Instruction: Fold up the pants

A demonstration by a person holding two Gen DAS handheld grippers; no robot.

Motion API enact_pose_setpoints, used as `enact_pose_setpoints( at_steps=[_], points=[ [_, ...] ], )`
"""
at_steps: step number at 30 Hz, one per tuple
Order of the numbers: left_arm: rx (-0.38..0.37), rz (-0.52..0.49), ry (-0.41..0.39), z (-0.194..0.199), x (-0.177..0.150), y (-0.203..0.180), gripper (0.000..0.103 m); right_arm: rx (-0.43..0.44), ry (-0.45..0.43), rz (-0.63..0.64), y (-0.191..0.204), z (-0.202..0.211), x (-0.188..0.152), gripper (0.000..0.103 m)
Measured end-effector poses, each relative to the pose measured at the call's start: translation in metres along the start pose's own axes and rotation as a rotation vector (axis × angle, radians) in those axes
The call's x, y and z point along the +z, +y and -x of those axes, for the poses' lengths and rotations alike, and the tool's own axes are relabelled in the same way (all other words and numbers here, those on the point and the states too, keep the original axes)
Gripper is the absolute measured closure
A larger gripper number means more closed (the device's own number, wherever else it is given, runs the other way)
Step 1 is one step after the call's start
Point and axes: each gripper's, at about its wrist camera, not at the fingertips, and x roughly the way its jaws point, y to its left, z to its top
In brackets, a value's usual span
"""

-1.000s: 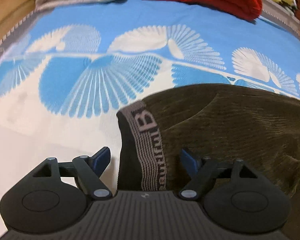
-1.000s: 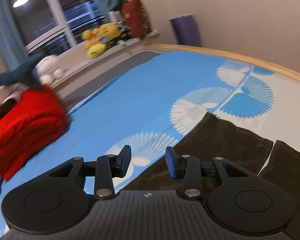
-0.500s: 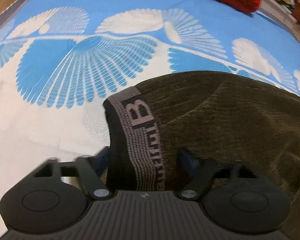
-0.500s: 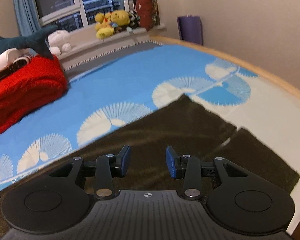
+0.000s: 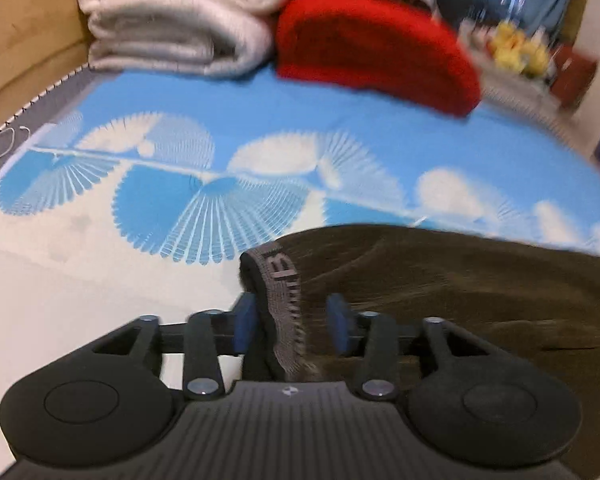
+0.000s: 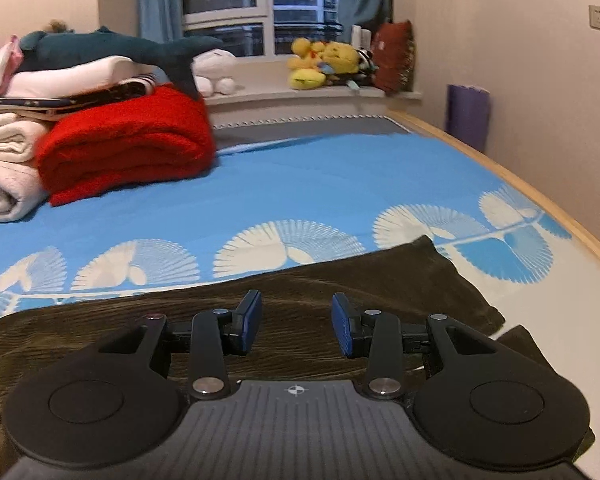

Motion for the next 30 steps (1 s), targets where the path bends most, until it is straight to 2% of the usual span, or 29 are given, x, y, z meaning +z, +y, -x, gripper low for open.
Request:
enact_pose_setpoints(
  at_steps=[2, 5, 9, 10, 11, 12, 13, 15, 18, 21, 23, 26, 30],
  points=[
    [-0.029, 0.012, 0.014, 0.034, -0.011, 0.002, 0.050, 0.013, -0.013, -0.015, -0.005, 0.010, 0.000, 0.063],
    [-0.047, 0.045, 0.043, 0.066, -0.039, 0.006, 0.043, 0.043, -0.032, -0.024, -0.015, 0.028, 0.000, 0.063],
    [-0.032, 0.099, 0.077, 0.071, -0.087, 0.012, 0.042, 0.065, -0.090, 0.028, -0.028, 0.053, -0.006, 0.057],
    [-0.036, 0.118, 0.100, 0.066, -0.102, 0.014, 0.042, 0.062, -0.101, 0.019, -0.033, 0.059, -0.011, 0.056],
    [-0.015, 0.098, 0.198, 0.055, -0.114, 0.012, 0.043, 0.062, -0.099, 0.000, -0.039, 0.063, -0.016, 0.056],
    [0.027, 0.071, 0.256, 0.049, -0.120, 0.009, 0.045, 0.061, -0.096, -0.025, -0.045, 0.066, -0.022, 0.056],
    [0.045, 0.057, 0.242, 0.050, -0.120, 0.009, 0.044, 0.057, -0.104, -0.044, -0.051, 0.068, -0.028, 0.056],
    [0.017, 0.067, 0.207, 0.055, -0.119, 0.010, 0.041, 0.035, -0.107, -0.076, -0.061, 0.073, -0.037, 0.056],
    [0.000, 0.165, 0.244, 0.046, -0.118, 0.022, 0.041, 0.044, -0.132, -0.121, -0.075, 0.077, -0.051, 0.054],
    [0.019, 0.285, 0.272, 0.037, -0.116, 0.039, 0.041, 0.032, -0.098, -0.125, -0.084, 0.069, -0.071, 0.054],
    [0.022, 0.319, 0.294, 0.030, -0.116, 0.045, 0.041, 0.015, -0.075, -0.090, -0.086, 0.065, -0.073, 0.054],
    [0.044, 0.283, 0.336, 0.018, -0.114, 0.040, 0.033, 0.012, -0.048, -0.061, -0.092, 0.061, -0.080, 0.054],
    [0.093, 0.213, 0.363, 0.005, -0.116, 0.035, 0.031, 0.002, -0.031, -0.110, -0.107, 0.060, -0.082, 0.052]
  ],
)
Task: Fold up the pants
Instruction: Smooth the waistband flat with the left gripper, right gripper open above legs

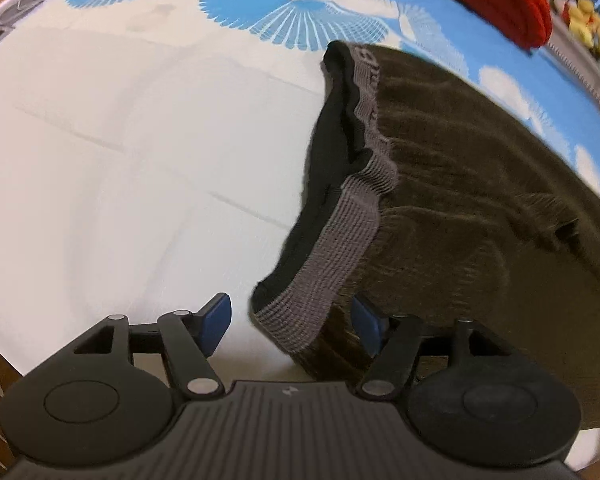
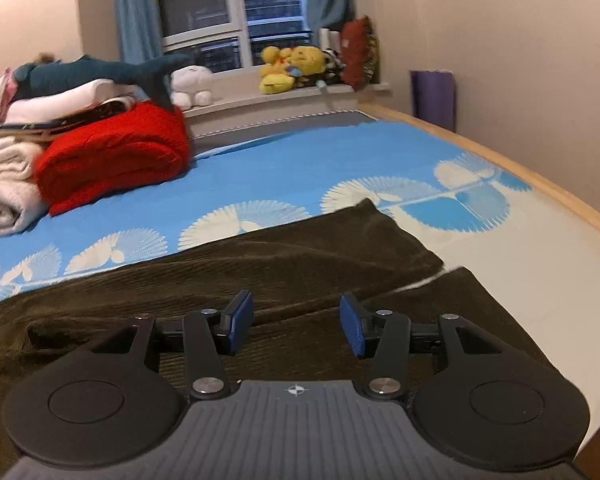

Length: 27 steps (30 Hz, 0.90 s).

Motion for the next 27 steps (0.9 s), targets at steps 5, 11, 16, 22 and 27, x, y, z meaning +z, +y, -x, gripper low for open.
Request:
enact_pose_setpoints(
  at_steps=[5, 11, 16, 22, 27],
  points=[
    [0.036, 0.003, 0.058, -0.017, 0.001, 0.005, 0.030, -0.018, 0.018, -0.070, -0.013, -0.004, -0.001, 0.052],
    [0.015, -0.077, 0.102, -0.027, -0.005, -0.002, 0.034, -0.014, 0.051, -0.011, 0.001, -0.013, -0.003, 0.052],
    [0.018, -0.256, 0.064, -0.021, -0.014, -0.023, 0.073, -0.005, 0.062, 0.030, 0.012, -0.016, -0.002, 0.052],
    [-0.011, -0.248, 0.000, -0.003, -0.017, -0.007, 0.081, -0.002, 0.065, -0.010, 0.017, -0.019, 0.000, 0.052],
    [0.006, -0.242, -0.020, 0.009, -0.024, 0.000, 0.081, 0.022, 0.075, 0.004, 0.034, -0.025, 0.001, 0.052]
  ],
)
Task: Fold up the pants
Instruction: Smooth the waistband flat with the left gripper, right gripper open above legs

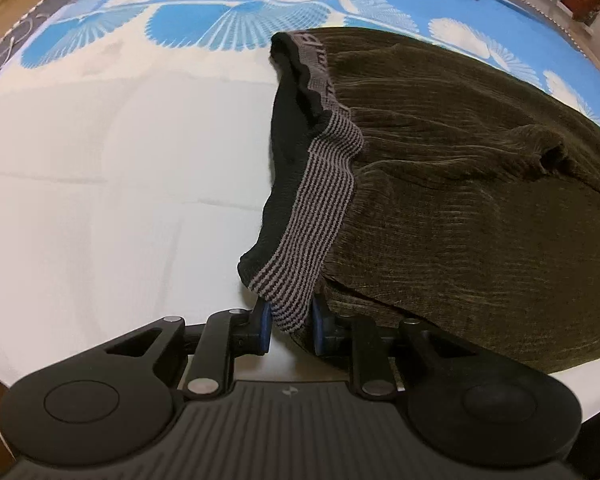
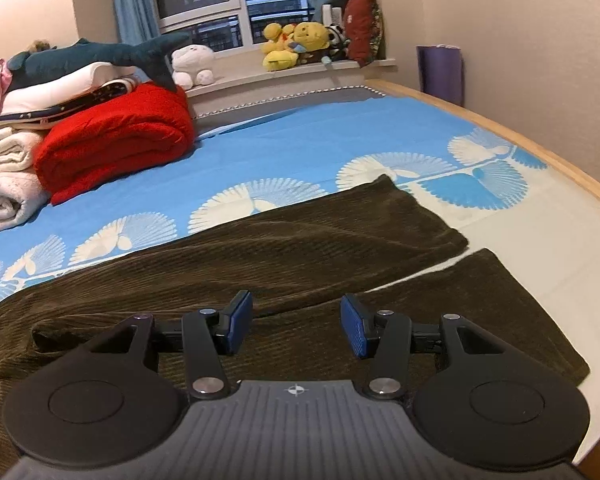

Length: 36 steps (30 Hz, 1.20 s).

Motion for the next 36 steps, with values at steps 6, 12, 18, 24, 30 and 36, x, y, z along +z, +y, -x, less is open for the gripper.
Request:
enact_pose_setpoints(
  at_steps=[6, 12, 18, 24, 30, 36],
  points=[
    [-0.008, 0.012, 0.036, 0.001, -0.004, 0.003, 0.072, 0.022, 0.012, 0.065, 0.023, -0.005, -0.001, 0.052],
    [0.003, -0.041, -0.072, 0.014, 0.007, -0.016, 0.069, 0.011, 0.028, 0.097, 0.024, -0.008, -0.003, 0.052],
    [0.041, -0.046, -0.126, 0.014, 0.010, -0.027, 0.066, -0.005, 0.047, 0.094, 0.014, -0.011, -0.004, 0.052],
    [0.098, -0.019, -0.141, 0.014, 0.017, -0.033, 0.066, -0.008, 0.059, 0.107, 0.007, -0.015, -0.007, 0.052],
    [0.236, 0.025, -0.149, 0.013, 0.022, -0.026, 0.051, -0.004, 0.077, 0.136, 0.005, -0.021, -0.007, 0.052],
    [0.009, 0.055, -0.219, 0.027, 0.026, -0.029, 0.058, 0.006, 0.089, 0.149, 0.008, -0.026, -0.007, 0.052]
  ],
)
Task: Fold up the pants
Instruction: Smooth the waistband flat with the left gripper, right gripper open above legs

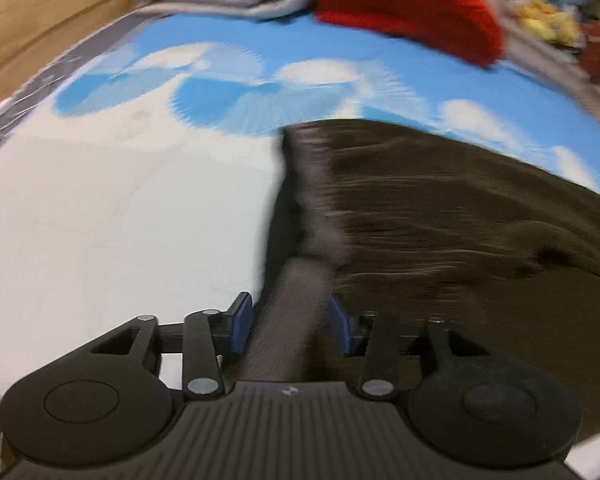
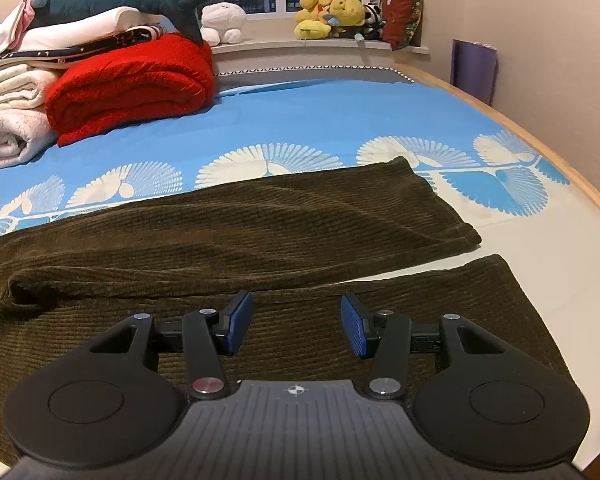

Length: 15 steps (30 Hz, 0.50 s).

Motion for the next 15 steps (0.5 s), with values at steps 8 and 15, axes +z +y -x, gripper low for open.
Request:
enact_pose_setpoints(
  at_steps=[8, 15],
  points=[
    [0.030, -0.148, 0.334, -0.048, -0.025, -0.025, 0.062, 0.016, 0.003, 0.009, 0.013, -0.004, 0.003, 0.052],
    [-0.032, -0.068, 0.199, -0.026, -0.012, -0.021, 0.060, 0.041, -0.004, 0.039, 0.033, -0.009, 0.006, 0.052]
  ],
)
